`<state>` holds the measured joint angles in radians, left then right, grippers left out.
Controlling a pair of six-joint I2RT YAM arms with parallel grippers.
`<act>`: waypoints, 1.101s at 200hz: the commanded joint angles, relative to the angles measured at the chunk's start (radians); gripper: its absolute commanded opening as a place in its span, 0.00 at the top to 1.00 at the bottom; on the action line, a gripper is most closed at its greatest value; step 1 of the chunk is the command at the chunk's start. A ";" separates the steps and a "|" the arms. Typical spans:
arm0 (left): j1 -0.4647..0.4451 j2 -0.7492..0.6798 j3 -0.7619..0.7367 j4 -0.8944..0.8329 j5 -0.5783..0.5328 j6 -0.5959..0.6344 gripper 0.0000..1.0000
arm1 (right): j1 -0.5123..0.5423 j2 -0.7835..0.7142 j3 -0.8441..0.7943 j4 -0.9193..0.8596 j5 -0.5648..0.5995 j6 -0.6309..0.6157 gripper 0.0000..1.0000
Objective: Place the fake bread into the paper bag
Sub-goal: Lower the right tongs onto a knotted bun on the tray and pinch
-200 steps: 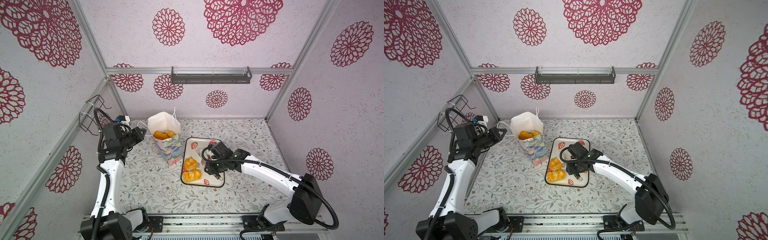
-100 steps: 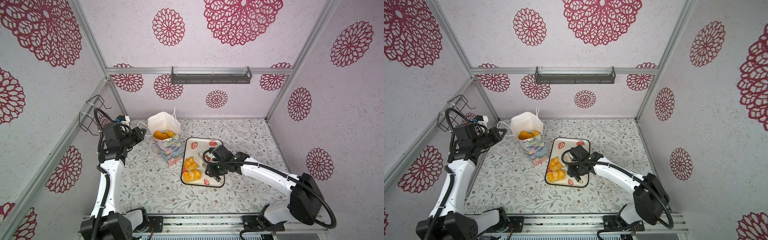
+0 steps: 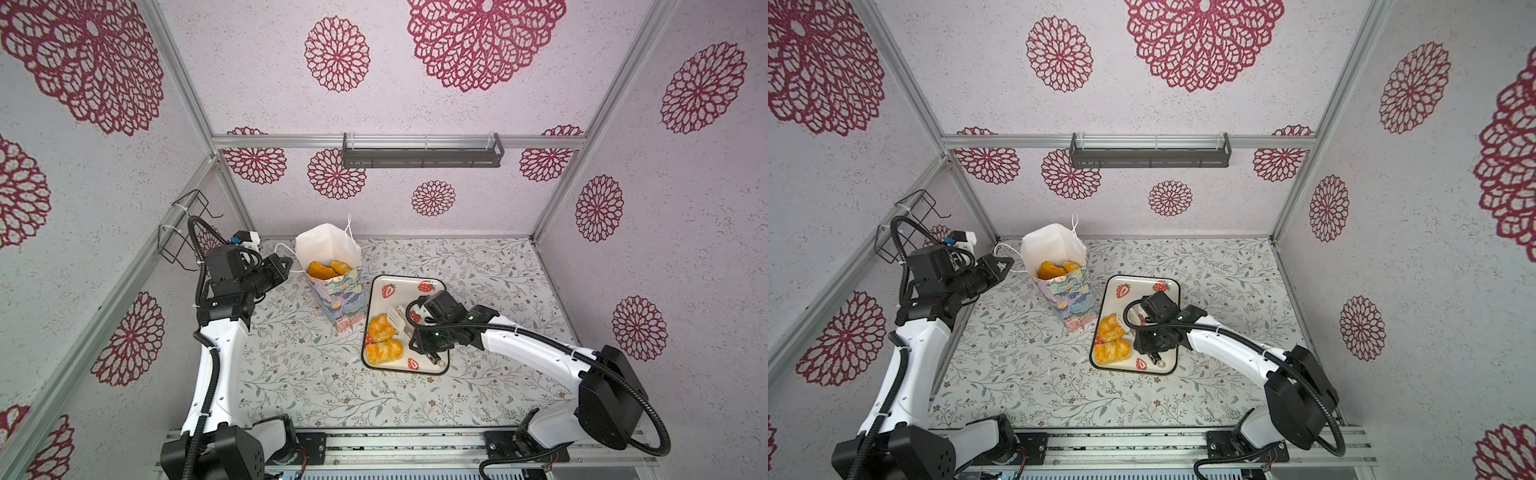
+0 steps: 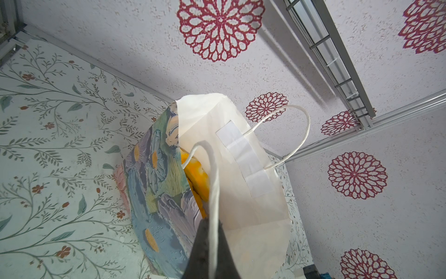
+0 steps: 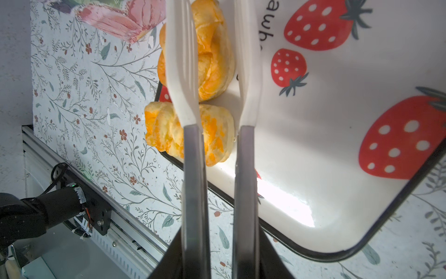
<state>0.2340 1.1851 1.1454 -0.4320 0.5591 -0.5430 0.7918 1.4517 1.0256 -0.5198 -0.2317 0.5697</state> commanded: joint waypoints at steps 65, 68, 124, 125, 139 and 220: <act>0.007 -0.002 0.001 0.004 -0.006 0.003 1.00 | -0.008 -0.001 -0.021 0.055 -0.055 0.015 0.65; 0.008 -0.001 0.001 0.004 -0.006 0.003 1.00 | -0.008 0.001 -0.022 0.055 -0.055 0.015 0.65; 0.008 -0.004 0.001 0.002 -0.008 0.004 1.00 | -0.009 0.015 -0.025 0.069 -0.061 0.019 0.65; 0.008 -0.004 0.001 0.003 -0.008 0.004 1.00 | -0.009 0.015 -0.025 0.069 -0.061 0.019 0.65; 0.007 -0.003 0.000 0.003 -0.008 0.004 1.00 | -0.010 0.018 -0.027 0.075 -0.066 0.021 0.67; 0.008 -0.004 0.002 0.002 -0.010 0.005 1.00 | -0.014 -0.024 -0.008 0.054 -0.046 0.018 0.84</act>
<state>0.2340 1.1851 1.1454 -0.4320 0.5583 -0.5430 0.7845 1.4731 0.9943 -0.4709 -0.2771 0.5877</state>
